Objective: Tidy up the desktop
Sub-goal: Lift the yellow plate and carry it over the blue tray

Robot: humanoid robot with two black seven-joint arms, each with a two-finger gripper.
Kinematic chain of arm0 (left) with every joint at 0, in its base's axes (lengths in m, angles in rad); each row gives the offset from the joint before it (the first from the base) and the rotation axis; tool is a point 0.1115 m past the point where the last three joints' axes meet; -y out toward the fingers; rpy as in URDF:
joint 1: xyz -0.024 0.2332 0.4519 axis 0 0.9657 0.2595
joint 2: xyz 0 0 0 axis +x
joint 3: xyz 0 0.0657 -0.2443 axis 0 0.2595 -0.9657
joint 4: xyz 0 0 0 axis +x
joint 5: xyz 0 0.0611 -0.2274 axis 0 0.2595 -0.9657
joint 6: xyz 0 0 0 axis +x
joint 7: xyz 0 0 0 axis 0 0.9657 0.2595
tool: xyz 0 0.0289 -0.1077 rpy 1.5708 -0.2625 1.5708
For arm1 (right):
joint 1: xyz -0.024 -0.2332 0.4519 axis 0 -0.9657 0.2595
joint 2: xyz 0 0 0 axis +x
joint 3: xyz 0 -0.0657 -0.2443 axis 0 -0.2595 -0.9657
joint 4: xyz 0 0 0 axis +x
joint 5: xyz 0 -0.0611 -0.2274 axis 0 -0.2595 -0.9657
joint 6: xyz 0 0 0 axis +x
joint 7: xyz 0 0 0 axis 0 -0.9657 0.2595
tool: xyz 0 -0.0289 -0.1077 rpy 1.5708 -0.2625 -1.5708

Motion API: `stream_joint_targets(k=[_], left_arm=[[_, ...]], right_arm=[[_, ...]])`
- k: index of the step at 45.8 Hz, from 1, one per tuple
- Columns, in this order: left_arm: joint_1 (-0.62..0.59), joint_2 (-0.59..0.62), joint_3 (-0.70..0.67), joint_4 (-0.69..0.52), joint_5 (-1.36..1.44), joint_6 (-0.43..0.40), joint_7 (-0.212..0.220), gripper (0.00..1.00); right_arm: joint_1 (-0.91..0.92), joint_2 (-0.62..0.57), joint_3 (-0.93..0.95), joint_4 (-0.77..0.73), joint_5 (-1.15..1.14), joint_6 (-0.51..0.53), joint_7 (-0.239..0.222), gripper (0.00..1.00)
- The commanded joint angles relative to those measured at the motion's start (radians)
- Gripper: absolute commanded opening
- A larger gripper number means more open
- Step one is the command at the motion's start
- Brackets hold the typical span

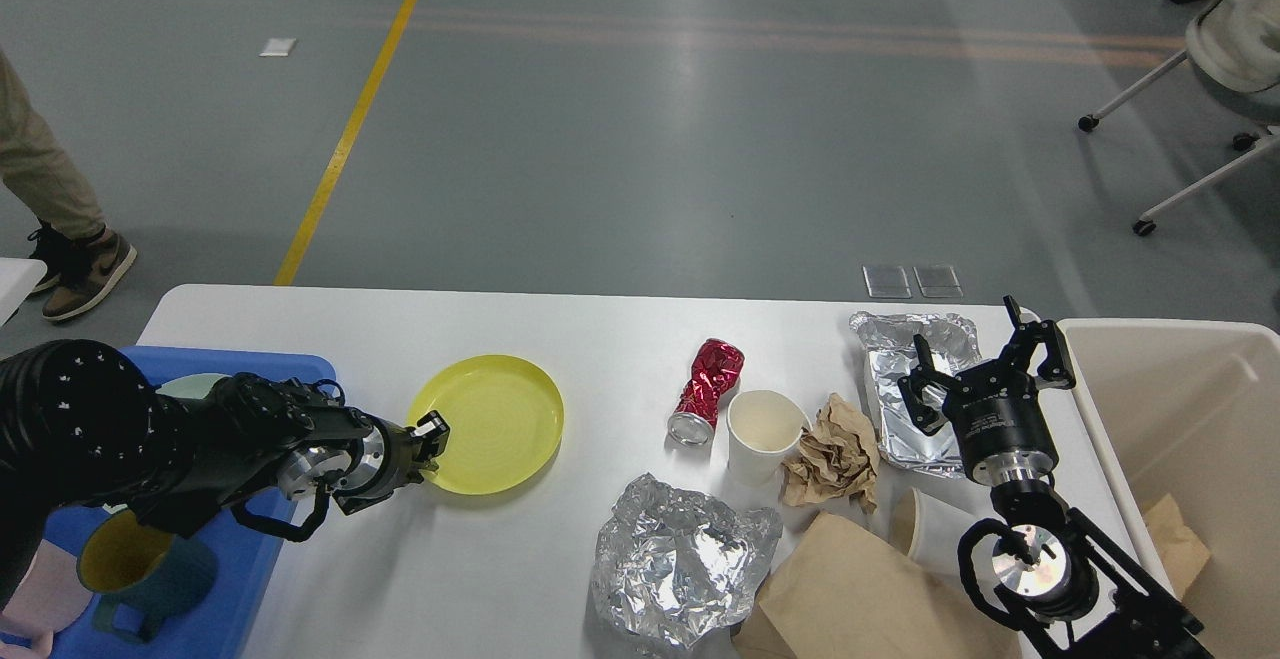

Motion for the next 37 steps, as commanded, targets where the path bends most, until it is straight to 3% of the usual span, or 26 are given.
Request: stream_joint_targets(k=[1,23,32,37], left_arm=[[0.003,0.000,0.000,-0.003,0.000,-0.003,0.001,0.02],[-0.032,0.006,0.000,-0.038,0.001,-0.022,0.002,0.00],[-0.207,0.083,0.025,-0.185,0.003,-0.105,0.073,0.00],[-0.329,0.098,0.072,-0.262,0.001,-0.120,0.084,0.00]], right_arm=[[0.000,0.000,0.000,0.000,0.000,0.000,0.000,1.00],[0.000,0.000,0.000,0.000,0.001,0.000,0.000,1.00],[0.000,0.000,0.000,0.000,0.000,0.000,0.000,1.00],[0.002,0.000,0.000,-0.002,0.000,0.000,0.000,1.00]])
